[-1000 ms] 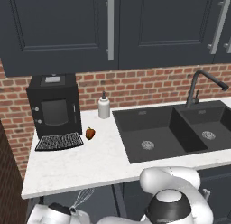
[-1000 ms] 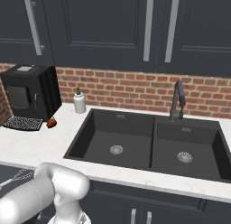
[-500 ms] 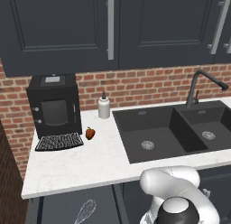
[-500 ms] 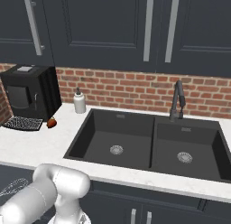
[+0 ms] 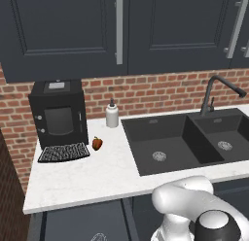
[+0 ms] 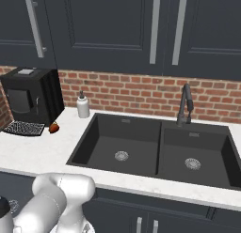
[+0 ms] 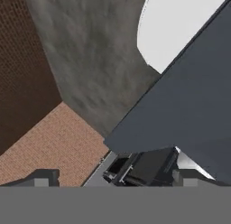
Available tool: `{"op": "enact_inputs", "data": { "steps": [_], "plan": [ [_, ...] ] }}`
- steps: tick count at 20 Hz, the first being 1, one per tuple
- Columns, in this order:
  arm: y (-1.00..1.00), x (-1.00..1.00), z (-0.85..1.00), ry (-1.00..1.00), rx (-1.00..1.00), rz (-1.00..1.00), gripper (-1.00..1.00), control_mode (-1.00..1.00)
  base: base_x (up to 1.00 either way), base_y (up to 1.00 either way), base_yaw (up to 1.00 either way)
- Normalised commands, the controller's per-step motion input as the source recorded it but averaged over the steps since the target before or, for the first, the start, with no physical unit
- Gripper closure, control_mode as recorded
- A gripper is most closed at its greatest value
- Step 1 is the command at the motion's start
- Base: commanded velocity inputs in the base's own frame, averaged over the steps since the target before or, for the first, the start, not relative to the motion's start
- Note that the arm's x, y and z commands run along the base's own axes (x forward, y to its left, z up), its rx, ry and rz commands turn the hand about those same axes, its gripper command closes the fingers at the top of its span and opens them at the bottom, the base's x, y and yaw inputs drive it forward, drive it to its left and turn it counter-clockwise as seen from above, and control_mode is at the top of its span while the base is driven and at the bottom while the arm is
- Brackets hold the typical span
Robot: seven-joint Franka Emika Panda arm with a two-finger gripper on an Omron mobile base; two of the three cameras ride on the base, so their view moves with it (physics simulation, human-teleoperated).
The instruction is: Pick the whisk from the drawer and place it on the counter.
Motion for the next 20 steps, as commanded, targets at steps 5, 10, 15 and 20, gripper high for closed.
{"op": "enact_inputs", "data": {
  "steps": [5,10,15,20],
  "plan": [
    [0.31,0.07,1.0,-0.03,0.06,0.0,-1.0,-1.0,0.0,0.0,0.0],
    [0.62,0.4,1.0,-0.07,0.0,-0.12,-1.0,-1.0,0.0,0.0,0.0],
    [0.57,0.72,0.71,0.02,0.0,-0.19,-1.0,-1.0,0.0,0.0,0.0],
    [-0.13,0.96,0.0,0.05,0.0,-0.25,-1.0,-1.0,0.0,0.0,0.0]
  ]
}}
